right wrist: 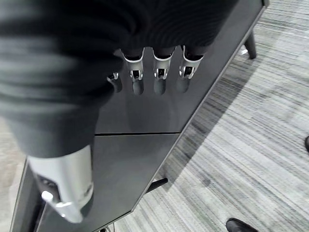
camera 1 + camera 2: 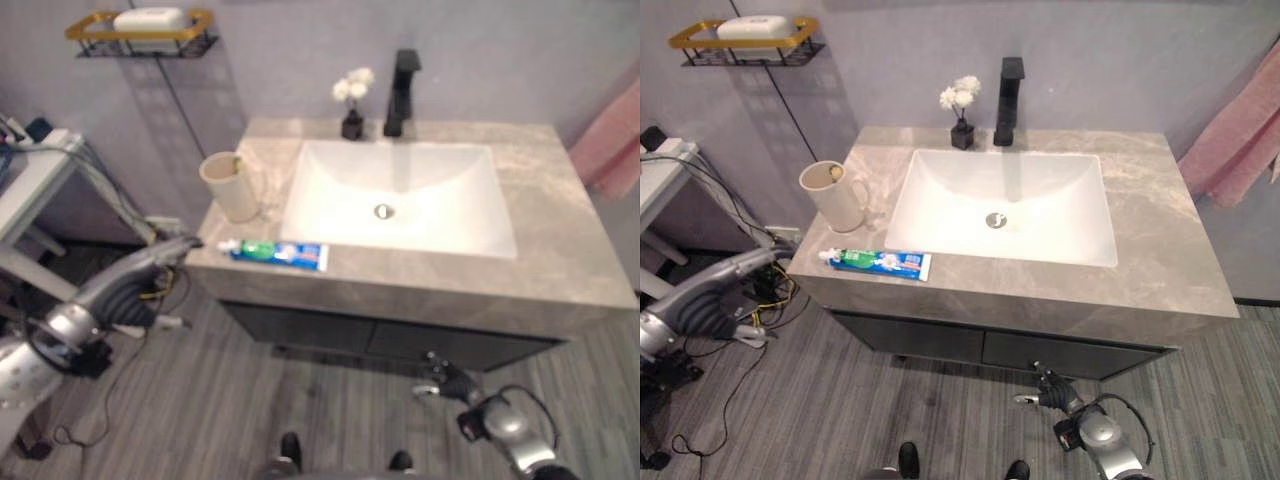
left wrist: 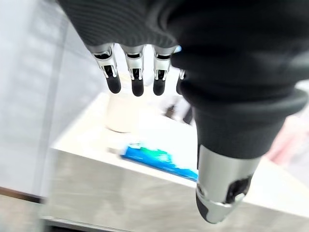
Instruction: Put brush and paste in cup on sink, flatten towel.
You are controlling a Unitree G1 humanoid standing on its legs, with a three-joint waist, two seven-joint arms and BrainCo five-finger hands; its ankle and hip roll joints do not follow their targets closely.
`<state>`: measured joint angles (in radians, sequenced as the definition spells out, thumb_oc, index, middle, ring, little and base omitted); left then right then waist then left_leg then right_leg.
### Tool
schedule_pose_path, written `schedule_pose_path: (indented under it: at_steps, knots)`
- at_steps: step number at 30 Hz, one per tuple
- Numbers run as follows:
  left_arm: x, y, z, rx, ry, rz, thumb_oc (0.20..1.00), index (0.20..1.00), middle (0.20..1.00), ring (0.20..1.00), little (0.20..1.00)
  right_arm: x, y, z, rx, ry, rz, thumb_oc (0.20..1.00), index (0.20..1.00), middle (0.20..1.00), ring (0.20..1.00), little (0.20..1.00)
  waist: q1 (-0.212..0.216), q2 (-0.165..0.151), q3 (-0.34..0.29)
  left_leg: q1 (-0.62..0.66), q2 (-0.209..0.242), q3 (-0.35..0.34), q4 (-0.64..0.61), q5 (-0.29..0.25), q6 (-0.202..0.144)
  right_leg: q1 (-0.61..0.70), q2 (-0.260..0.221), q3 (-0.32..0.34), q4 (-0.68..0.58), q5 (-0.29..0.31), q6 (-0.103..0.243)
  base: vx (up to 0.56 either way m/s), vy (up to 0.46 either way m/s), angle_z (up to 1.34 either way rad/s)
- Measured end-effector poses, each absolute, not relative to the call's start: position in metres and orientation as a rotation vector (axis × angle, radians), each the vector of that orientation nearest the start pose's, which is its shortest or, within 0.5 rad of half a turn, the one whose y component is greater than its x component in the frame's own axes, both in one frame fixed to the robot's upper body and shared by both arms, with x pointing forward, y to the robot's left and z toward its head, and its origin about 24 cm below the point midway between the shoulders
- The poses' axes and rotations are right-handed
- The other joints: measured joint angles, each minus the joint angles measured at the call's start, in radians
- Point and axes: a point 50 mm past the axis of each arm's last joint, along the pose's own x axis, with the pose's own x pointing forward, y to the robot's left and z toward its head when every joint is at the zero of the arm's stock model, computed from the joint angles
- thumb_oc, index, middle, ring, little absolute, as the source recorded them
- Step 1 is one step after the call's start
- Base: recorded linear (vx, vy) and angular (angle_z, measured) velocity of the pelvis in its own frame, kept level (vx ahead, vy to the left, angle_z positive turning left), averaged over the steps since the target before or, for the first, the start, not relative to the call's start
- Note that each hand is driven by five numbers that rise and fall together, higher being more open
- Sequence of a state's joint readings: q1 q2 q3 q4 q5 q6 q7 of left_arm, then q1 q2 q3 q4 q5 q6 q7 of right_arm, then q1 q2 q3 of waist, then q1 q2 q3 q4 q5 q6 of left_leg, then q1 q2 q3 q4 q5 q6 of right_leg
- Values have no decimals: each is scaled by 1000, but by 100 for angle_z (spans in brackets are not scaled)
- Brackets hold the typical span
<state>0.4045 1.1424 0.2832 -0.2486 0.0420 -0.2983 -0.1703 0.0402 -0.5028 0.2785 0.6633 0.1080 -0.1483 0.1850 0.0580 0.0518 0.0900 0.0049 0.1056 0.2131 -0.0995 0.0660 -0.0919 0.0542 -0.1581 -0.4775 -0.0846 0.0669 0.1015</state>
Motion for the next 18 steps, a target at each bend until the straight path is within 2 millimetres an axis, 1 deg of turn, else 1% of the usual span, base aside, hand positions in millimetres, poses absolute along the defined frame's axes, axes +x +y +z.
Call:
schedule_pose_path:
  at_steps: [2,3,5,6,7,8,9,10,12,14,16,18]
  knots:
    - [199,293,162,1265,-115,-351,1000,1000,1000,1000,1000,177,-256,-88,-432,701,254,1000,1000,1000,1000,1000,-1,-3,-4,3,1,8,0,0,0,-2,0,9,0,1,1,26,87,-16]
    - [200,291,157,1273,-108,-368,1000,1000,1000,1000,1000,171,-262,-94,-472,744,245,1000,1000,1000,1000,1000,2,-7,-12,3,0,28,0,-2,1,-19,-1,31,3,3,5,31,93,-37]
    - [199,291,153,1289,-96,-382,1000,1000,1000,1000,1000,168,-264,-95,-506,757,246,1000,1000,1000,1000,1000,-1,-9,-13,6,0,56,0,-4,2,-40,-1,63,2,9,7,31,108,-56]
    - [200,290,151,1288,-94,-391,1000,1000,1000,1000,1000,169,-264,-95,-515,755,248,1000,1000,1000,1000,1000,-7,-11,-14,6,-1,86,-1,-7,4,-57,-1,96,1,18,5,33,91,-54]
    - [200,290,151,1290,-94,-392,1000,1000,1000,1000,1000,169,-263,-95,-515,754,248,1000,1000,1000,1000,1000,-10,-11,-14,6,-1,92,-1,-8,4,-59,-1,103,0,20,4,46,84,-61]
    - [201,293,150,1299,-84,-387,1000,1000,1000,1000,1000,168,-263,-95,-514,758,249,1000,1000,1000,1000,1000,-22,-11,-15,6,-1,111,-1,-9,5,-70,-1,123,0,30,3,48,83,-32]
    - [202,294,149,1301,-79,-381,1000,1000,1000,1000,1000,163,-264,-97,-512,773,248,1000,1000,1000,1000,1000,-32,-11,-15,7,-1,115,-1,-9,5,-71,-1,126,0,33,3,47,85,-28]
    - [204,298,149,1324,-67,-370,1000,1000,1000,1000,1000,154,-266,-101,-506,797,244,1000,1000,1000,1000,1000,-54,-13,-15,11,-2,121,-1,-10,5,-72,0,131,0,33,4,40,88,-15]
    - [204,302,147,1346,-47,-358,1000,1000,1000,1000,1000,146,-268,-103,-500,822,234,1000,1000,1000,1000,1000,-49,-13,-17,14,-1,138,-1,-14,5,-80,0,149,0,34,3,52,85,-26]
    - [205,304,145,1350,-40,-350,1000,1000,1000,1000,1000,137,-273,-105,-491,847,214,1000,1000,1000,1000,1000,-58,-14,-17,13,-3,159,-1,-16,6,-96,0,170,0,40,4,73,93,-28]
    - [205,309,143,1368,-13,-336,1000,1000,1000,1000,1000,130,-278,-106,-486,863,192,1000,1000,1000,1000,1000,-69,-15,-21,14,-7,163,-1,-18,6,-99,0,178,0,44,6,22,97,-13]
    - [207,313,143,1387,-7,-315,1000,1000,1000,1000,1000,117,-281,-110,-492,903,188,1000,1000,1000,1000,1000,-77,-24,-26,13,-14,180,-1,-21,8,-113,-1,194,0,51,9,18,93,-21]
